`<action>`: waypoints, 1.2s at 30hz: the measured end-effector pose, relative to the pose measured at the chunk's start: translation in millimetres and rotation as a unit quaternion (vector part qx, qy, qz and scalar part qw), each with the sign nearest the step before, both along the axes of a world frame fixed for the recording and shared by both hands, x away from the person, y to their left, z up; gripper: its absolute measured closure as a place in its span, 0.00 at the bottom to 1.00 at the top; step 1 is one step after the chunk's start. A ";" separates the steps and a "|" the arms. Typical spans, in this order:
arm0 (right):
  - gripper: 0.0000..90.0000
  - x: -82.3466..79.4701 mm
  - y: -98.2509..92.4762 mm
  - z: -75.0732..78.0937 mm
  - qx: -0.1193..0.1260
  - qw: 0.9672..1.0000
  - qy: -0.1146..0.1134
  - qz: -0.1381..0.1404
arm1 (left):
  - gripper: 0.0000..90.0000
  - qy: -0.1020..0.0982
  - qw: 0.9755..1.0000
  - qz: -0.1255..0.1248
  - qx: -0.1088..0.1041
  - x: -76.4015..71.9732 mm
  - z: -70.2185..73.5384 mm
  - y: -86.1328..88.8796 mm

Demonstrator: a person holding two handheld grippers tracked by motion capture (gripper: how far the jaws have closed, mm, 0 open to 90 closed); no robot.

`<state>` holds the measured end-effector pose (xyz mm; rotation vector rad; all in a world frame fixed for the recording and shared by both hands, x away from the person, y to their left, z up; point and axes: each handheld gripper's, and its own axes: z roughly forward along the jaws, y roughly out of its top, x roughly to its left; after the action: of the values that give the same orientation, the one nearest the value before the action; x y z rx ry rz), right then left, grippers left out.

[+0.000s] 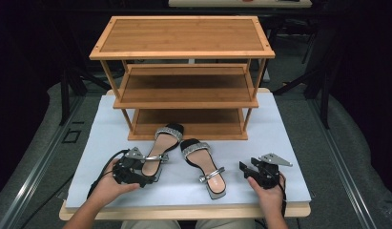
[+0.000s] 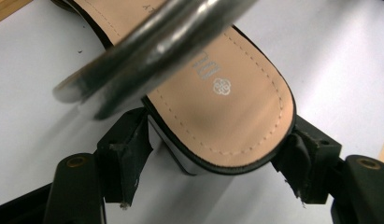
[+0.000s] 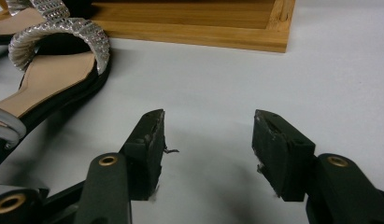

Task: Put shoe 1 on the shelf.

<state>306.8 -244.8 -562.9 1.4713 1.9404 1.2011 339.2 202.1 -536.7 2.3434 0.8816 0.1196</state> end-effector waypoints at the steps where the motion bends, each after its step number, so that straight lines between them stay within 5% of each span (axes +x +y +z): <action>1: 0.49 0.0 0.1 0.0 -0.001 1.000 0.000 -0.001 | 0.33 -0.002 1.000 0.001 -0.005 -0.6 -1.1 -1.1; 8: 0.49 0.2 -0.2 -0.1 0.003 1.000 0.002 -0.001 | 0.37 -0.034 0.999 -0.007 0.017 -4.8 7.6 -10.1; 11: 0.49 0.2 0.0 -0.1 0.000 1.000 0.001 -0.001 | 0.37 -0.033 0.999 -0.003 -0.005 -0.4 16.8 -10.0; 24: 0.49 0.3 -0.2 -0.1 0.002 1.000 0.002 0.000 | 0.38 -0.032 0.998 0.045 -0.028 37.8 21.7 -32.0; 30: 0.49 1.2 0.2 -1.2 0.009 1.000 -0.004 0.001 | 0.38 -0.035 0.997 0.067 -0.005 57.5 18.6 -47.6; 36: 0.49 0.5 -1.2 -0.2 0.008 1.000 0.003 0.005 | 0.38 -0.039 0.996 0.084 -0.011 72.9 18.0 -54.9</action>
<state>307.3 -246.1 -563.2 1.4751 1.9487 1.2221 412.1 147.3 -518.7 2.2258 1.0346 0.2668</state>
